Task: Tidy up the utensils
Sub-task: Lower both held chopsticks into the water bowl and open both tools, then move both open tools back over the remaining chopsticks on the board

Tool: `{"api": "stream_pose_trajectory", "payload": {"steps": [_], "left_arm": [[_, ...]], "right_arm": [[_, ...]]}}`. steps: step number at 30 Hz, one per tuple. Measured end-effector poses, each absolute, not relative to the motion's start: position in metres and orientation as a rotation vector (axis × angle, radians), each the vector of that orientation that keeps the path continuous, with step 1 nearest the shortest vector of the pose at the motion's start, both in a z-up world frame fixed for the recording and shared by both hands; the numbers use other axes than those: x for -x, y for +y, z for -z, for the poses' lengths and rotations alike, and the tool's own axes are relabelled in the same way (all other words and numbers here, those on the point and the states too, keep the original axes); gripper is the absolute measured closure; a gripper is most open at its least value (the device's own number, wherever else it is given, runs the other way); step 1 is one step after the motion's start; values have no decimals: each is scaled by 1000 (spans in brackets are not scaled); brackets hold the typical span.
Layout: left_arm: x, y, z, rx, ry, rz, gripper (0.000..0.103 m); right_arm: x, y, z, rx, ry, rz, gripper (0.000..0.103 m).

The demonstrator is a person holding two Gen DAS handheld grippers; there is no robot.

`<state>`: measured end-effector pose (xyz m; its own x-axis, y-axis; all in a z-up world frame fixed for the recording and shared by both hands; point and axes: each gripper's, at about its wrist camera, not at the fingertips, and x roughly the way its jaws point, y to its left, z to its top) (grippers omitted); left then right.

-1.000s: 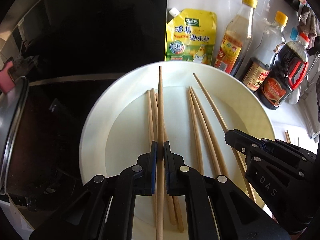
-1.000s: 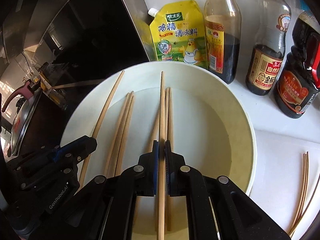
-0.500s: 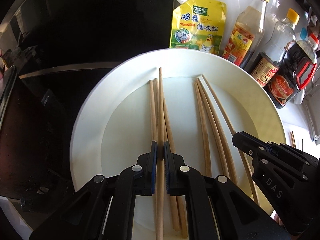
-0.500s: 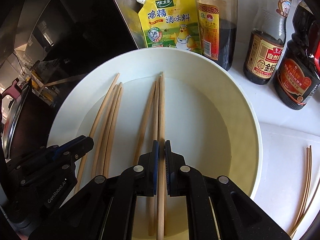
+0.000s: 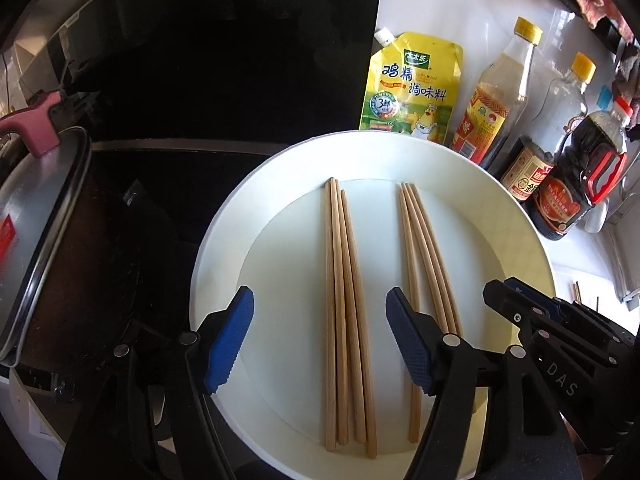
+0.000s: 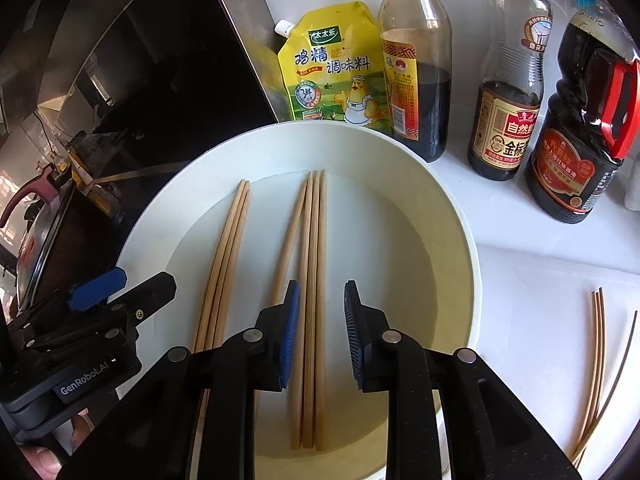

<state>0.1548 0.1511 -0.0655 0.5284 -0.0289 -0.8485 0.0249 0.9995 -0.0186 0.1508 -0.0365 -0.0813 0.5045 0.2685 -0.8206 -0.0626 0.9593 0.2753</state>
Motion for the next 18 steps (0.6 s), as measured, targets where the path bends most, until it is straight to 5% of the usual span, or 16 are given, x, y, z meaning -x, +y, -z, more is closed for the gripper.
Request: {"api": "stream_pose_trajectory", "payload": {"steps": [18], "left_arm": [[-116,129,41,-8,959,38,28]], "right_arm": [[-92,-66,55,-184,963,-156,72]]}}
